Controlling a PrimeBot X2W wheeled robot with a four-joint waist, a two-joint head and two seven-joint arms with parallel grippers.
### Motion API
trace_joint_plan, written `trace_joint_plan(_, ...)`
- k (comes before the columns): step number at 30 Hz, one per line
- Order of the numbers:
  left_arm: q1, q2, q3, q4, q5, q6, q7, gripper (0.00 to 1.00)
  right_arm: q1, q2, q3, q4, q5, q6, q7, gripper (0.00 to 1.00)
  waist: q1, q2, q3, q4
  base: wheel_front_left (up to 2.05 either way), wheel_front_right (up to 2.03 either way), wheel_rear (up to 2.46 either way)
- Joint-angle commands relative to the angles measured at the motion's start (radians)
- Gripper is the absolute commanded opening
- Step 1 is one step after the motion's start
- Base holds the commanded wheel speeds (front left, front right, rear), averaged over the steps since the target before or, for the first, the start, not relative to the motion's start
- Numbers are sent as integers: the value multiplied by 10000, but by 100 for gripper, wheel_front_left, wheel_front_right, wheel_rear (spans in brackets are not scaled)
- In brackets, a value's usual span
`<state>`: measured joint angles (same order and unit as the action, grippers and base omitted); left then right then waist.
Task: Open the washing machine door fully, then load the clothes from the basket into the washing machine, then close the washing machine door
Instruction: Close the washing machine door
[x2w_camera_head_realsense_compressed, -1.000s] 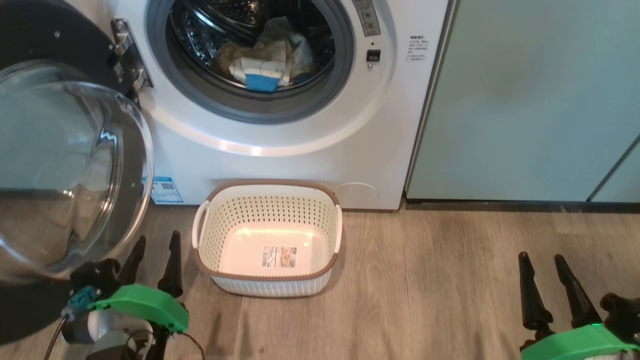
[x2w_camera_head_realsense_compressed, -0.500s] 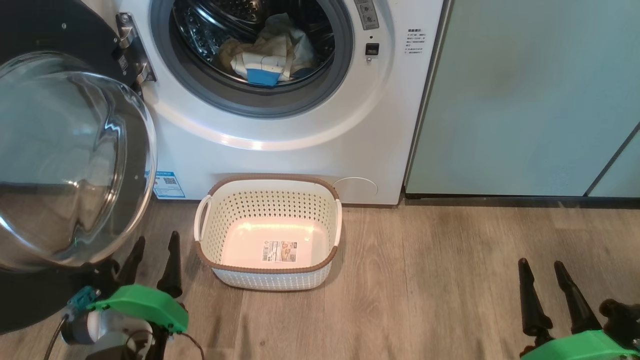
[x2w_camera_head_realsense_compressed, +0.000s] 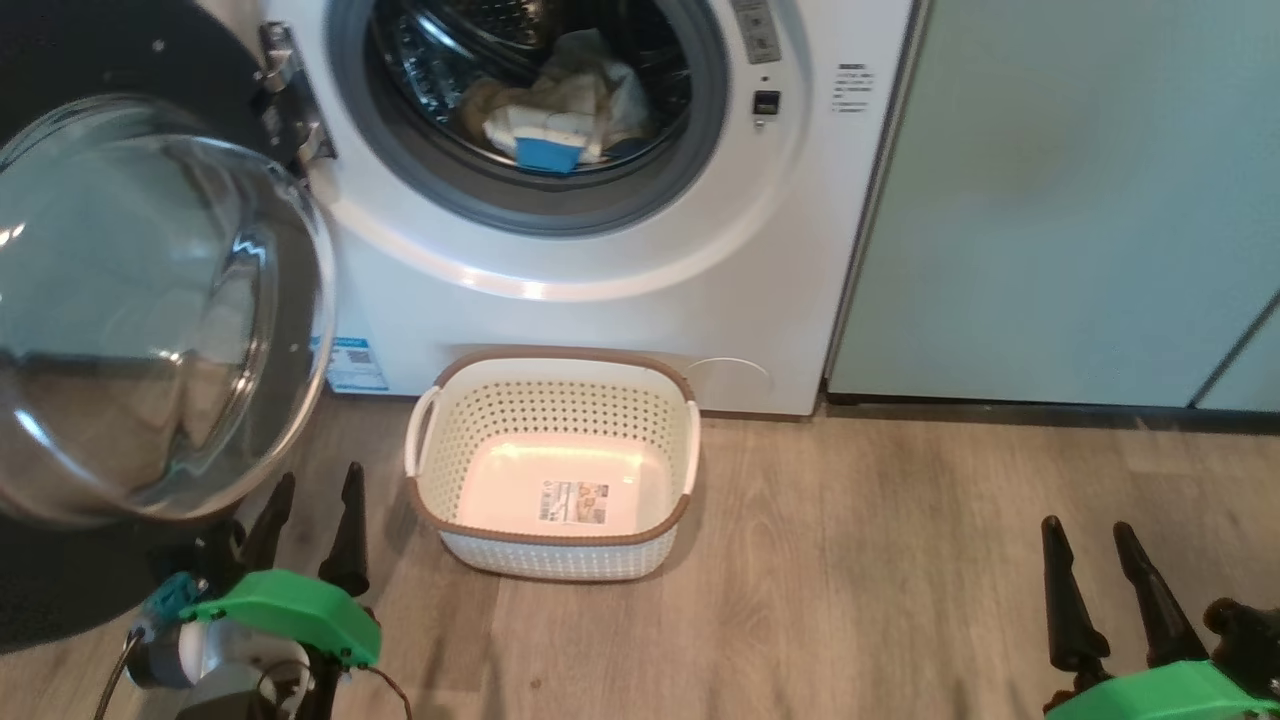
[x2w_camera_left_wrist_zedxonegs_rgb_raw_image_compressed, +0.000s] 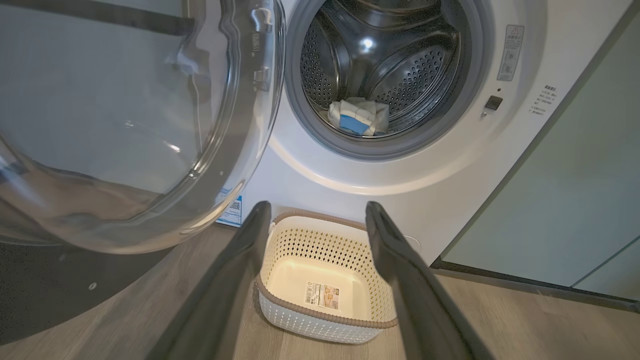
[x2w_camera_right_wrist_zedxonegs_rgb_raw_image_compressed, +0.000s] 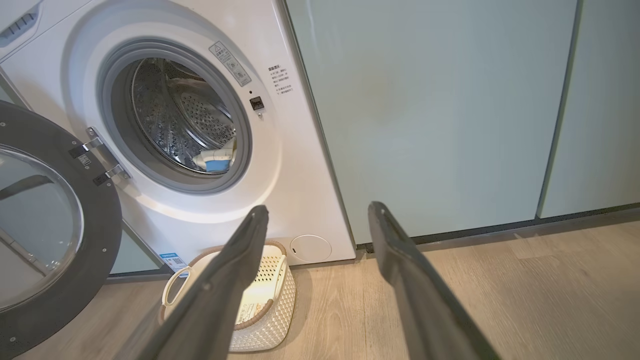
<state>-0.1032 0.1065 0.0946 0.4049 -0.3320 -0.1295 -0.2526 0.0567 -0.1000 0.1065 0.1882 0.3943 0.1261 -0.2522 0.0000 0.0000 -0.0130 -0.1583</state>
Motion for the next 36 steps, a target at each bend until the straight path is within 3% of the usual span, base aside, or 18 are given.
trace_joint_plan(1,-426,134,342,-288,106,-11,-91,100,-177,-145,176,-314,-53,46,-96,100,0,0,5,163,0,0,0)
trace_joint_plan(9,-496,62,402,-184,138,-11,-92,100,-187,-98,233,-311,-40,46,-96,100,0,0,49,1009,0,0,0)
trace_joint_plan(22,-651,-1,645,-110,258,-11,-92,100,-405,-101,186,-323,-42,46,-96,100,0,0,193,3212,0,0,0)
trace_joint_plan(36,-791,-127,863,50,587,-11,-92,100,-589,-121,232,-295,-50,46,-96,100,0,0,355,5004,0,0,0)
